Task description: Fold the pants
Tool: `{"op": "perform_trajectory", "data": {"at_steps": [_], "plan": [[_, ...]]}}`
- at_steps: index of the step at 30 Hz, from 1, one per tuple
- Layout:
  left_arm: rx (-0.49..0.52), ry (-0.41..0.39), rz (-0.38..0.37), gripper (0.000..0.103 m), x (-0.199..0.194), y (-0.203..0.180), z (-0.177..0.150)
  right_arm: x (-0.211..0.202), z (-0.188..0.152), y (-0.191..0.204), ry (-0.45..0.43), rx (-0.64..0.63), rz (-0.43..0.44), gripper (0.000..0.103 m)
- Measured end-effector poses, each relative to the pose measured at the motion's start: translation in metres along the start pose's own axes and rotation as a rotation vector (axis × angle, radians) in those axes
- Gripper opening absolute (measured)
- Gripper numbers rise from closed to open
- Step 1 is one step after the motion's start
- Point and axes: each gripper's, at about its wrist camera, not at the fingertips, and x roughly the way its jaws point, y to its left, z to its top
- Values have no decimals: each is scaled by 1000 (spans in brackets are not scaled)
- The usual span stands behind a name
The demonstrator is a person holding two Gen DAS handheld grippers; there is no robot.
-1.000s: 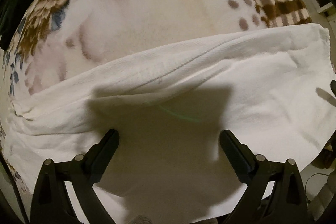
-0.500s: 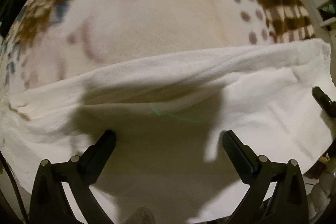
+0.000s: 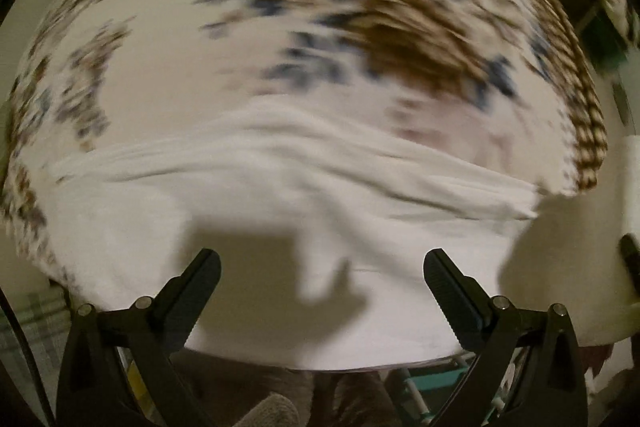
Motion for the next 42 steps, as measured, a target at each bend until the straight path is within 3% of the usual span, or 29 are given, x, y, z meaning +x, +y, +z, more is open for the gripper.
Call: {"op": "perform_trajectory", "data": {"at_steps": [6, 11, 13, 14, 16, 17, 20, 25, 28, 30, 32, 36, 39, 40, 41, 42], "plan": [[-93, -17, 59, 103, 5, 119, -37, 95, -90, 118, 172, -287, -40, 7], [-149, 0, 86, 103, 18, 186, -48, 160, -161, 172, 270, -514, -135, 9], [-171, 6, 72, 103, 20, 201, -53, 180, -176, 190, 340, -586, -199, 33], [-180, 8, 67, 103, 22, 207, -55, 181, -184, 198, 368, -622, -192, 40], [-190, 11, 34, 103, 24, 213, -56, 175, -188, 210, 416, -654, -115, 66], [-191, 13, 18, 103, 25, 213, -57, 166, -190, 212, 436, -640, -70, 67], [-196, 23, -73, 103, 26, 206, -55, 138, -172, 190, 478, -446, 40, 69], [-192, 60, -247, 103, 33, 175, -50, 107, -126, 106, 433, -74, 15, 73], [-151, 61, -277, 103, 31, 150, -47, 106, -103, 57, 426, 186, 146, 73], [-141, 57, -289, 103, 26, 141, -46, 96, -95, 40, 384, 219, 142, 73], [-135, 51, -312, 103, 21, 132, -45, 91, -89, 36, 352, 155, 40, 73], [-50, 55, -229, 103, 36, 108, -45, 95, -73, 16, 357, 123, -95, 73], [40, 90, -84, 103, 69, 91, -48, 101, -70, -1, 370, 121, -193, 73], [55, 107, -57, 97, 80, 90, -49, 101, -68, -8, 374, 118, -228, 73], [66, 123, -36, 84, 90, 90, -51, 99, -69, -16, 377, 119, -254, 73], [71, 127, -41, 81, 94, 90, -52, 97, -68, -19, 380, 124, -261, 73]]}}
